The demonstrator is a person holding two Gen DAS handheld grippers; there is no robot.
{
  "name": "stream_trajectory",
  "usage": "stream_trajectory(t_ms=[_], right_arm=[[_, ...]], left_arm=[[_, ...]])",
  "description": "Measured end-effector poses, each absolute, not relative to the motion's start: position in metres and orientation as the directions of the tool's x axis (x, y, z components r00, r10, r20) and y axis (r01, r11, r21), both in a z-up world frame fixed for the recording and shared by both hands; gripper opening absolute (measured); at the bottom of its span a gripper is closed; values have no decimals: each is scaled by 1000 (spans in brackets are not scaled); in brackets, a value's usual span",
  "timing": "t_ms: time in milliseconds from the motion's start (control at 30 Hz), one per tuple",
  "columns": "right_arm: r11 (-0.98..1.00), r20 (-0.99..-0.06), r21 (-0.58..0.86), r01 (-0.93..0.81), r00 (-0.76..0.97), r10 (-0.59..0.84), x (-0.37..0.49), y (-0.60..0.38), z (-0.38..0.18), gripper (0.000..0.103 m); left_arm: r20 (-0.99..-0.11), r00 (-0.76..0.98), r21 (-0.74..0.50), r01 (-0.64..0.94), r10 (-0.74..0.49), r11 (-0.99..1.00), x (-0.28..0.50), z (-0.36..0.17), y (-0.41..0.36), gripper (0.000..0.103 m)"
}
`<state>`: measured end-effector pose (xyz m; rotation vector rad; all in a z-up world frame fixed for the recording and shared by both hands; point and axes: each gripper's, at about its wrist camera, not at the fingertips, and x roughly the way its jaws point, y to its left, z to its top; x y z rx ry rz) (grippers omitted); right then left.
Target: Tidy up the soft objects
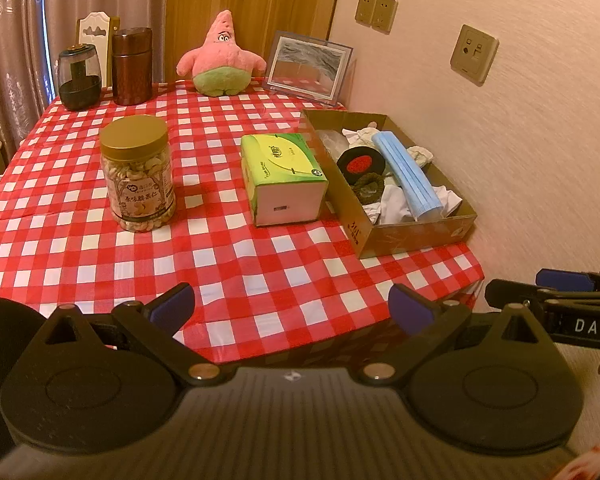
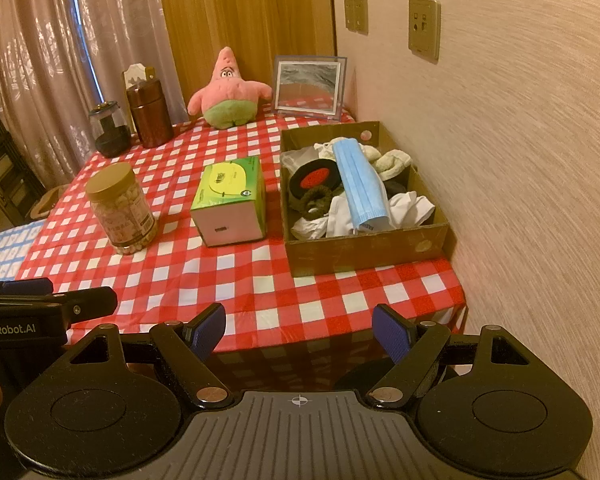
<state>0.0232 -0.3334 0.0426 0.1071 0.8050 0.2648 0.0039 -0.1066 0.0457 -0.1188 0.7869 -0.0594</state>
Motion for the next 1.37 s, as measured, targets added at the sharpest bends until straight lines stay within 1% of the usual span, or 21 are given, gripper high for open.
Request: stream_trajectory(t_ms=[1367], right_arm=[[961, -697, 198, -193, 662, 276, 23, -333, 42, 80]], left_arm=[[-693, 713, -138, 10, -104, 990, 4, 45, -110, 102]])
